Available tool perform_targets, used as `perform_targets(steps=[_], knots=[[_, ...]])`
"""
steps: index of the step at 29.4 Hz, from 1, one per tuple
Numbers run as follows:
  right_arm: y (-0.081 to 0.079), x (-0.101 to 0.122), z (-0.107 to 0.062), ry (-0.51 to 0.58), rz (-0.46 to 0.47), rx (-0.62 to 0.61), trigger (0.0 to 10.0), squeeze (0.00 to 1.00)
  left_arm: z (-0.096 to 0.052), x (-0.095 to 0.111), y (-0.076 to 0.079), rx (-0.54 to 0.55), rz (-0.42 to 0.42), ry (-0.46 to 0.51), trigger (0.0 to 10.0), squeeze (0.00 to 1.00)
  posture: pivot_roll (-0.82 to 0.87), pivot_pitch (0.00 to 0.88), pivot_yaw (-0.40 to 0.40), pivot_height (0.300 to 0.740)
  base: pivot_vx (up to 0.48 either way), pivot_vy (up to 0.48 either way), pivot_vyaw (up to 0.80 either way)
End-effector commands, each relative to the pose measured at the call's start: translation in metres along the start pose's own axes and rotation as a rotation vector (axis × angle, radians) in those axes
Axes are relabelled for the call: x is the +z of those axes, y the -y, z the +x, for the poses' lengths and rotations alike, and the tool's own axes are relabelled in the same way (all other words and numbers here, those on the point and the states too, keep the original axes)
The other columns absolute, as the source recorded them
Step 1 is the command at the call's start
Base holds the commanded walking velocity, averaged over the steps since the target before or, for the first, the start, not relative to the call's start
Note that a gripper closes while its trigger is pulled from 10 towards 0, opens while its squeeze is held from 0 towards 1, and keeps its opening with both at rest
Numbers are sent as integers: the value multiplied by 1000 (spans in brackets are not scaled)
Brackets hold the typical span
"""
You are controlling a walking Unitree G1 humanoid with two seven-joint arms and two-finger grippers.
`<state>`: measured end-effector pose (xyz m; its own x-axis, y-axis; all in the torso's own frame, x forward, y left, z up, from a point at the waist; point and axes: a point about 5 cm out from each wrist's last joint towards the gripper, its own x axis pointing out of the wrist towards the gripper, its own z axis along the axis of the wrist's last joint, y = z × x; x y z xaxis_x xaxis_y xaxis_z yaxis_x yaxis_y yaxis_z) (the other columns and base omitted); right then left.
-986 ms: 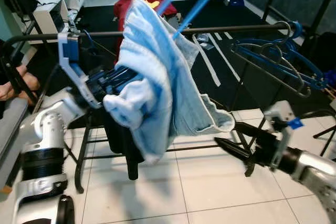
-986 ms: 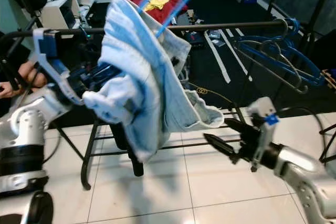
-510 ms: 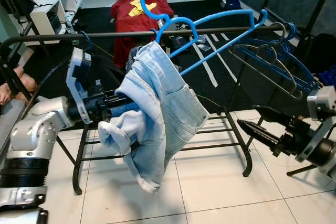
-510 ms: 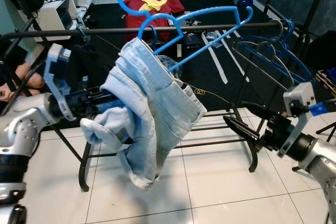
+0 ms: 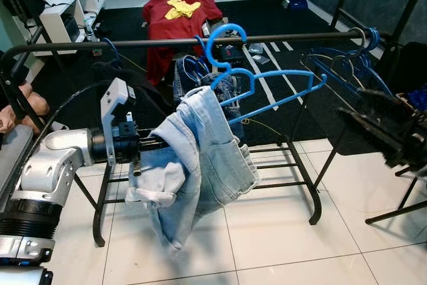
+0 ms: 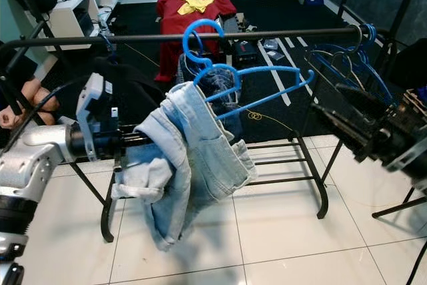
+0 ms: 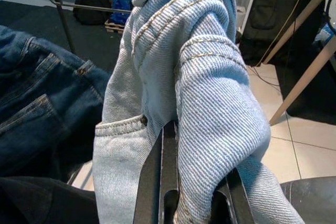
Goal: Hang hanger
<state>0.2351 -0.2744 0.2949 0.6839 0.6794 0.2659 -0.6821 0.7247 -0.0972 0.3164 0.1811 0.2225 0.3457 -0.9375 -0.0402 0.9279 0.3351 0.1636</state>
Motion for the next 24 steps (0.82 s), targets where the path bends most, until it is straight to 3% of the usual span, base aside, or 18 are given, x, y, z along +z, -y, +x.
perform_targets(steps=[1, 2, 3, 5, 6, 9, 15, 19, 24], knots=[[0, 3, 5, -27, -42, 28, 10000, 1000, 6, 8, 1, -28, 59, 7, 10000, 0, -54, 45, 20, 740, 0, 0, 0], [0, 3, 5, -27, -42, 28, 10000, 1000, 6, 8, 1, -28, 59, 7, 10000, 0, -54, 45, 20, 740, 0, 0, 0], [-1, 8, 10, -38, -58, 65, 10000, 631, 8, 8, 4, -59, 84, -24, 10000, 0, -51, 44, 20, 740, 0, 0, 0], [-1, 8, 10, -38, -58, 65, 10000, 631, 8, 8, 4, -59, 84, -24, 10000, 0, -51, 44, 20, 740, 0, 0, 0], [-4, 14, 14, -49, -69, 120, 10000, 0, 8, 7, 6, -94, 108, -56, 10000, 0, -32, 41, 20, 740, 0, 0, 0], [-9, 17, 18, -104, -71, 222, 10000, 0, 9, 13, 10, -176, 162, -97, 10000, 0, -39, 39, 16, 740, 0, 0, 0], [-13, 8, 19, -173, -44, 289, 10000, 0, 15, 18, 17, -253, 193, -102, 10000, 0, -38, 38, 16, 740, 0, 0, 0], [-23, -20, 22, -334, -14, 375, 10000, 0, 28, 25, 28, -352, 224, -82, 10000, 0, -36, 38, 13, 740, 0, 0, 0], [-31, -30, 31, -374, 0, 441, 10000, 0, 39, 30, 33, -411, 245, -58, 10000, 0, -35, 38, 13, 740, 0, 0, 0]])
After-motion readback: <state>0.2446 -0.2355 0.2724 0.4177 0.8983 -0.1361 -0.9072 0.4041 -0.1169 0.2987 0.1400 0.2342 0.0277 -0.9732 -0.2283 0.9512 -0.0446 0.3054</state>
